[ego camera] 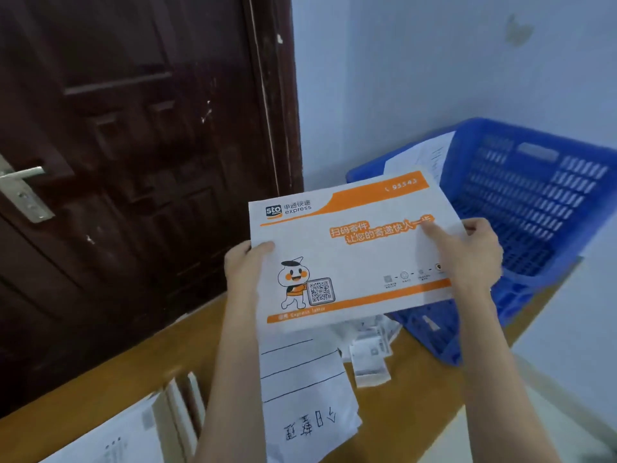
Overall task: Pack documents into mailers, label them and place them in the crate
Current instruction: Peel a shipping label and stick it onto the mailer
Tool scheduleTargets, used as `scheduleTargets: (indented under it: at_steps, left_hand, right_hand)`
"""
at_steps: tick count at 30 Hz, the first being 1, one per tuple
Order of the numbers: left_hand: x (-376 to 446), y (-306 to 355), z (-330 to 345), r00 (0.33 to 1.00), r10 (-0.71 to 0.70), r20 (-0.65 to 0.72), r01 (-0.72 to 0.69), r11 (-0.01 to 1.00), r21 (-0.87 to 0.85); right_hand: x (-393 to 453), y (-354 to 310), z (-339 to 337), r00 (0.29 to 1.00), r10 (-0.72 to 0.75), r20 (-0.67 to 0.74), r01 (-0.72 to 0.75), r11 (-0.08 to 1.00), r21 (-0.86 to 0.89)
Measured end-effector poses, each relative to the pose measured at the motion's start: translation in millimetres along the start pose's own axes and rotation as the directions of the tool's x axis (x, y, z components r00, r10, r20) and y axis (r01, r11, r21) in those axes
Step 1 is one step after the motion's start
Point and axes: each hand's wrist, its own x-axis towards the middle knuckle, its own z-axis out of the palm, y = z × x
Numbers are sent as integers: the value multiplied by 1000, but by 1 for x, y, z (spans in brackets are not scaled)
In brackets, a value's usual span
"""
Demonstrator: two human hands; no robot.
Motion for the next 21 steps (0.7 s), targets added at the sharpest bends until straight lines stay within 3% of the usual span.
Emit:
scheduleTargets:
  at_steps: [8, 17, 21]
  left_hand:
    - [10, 28, 107, 983, 30, 179, -33, 999, 11]
    - [3, 36, 239, 979, 122, 165, -132, 990, 50]
    - [2, 30, 304, 993, 57, 98, -64, 996, 61]
  right_hand:
    - [63, 27, -54, 986, 87, -140, -89, 996, -3]
    - [187, 60, -100, 989, 75, -130, -75, 997, 8]
    - [257, 71, -119, 998, 2, -65, -4, 1000, -22]
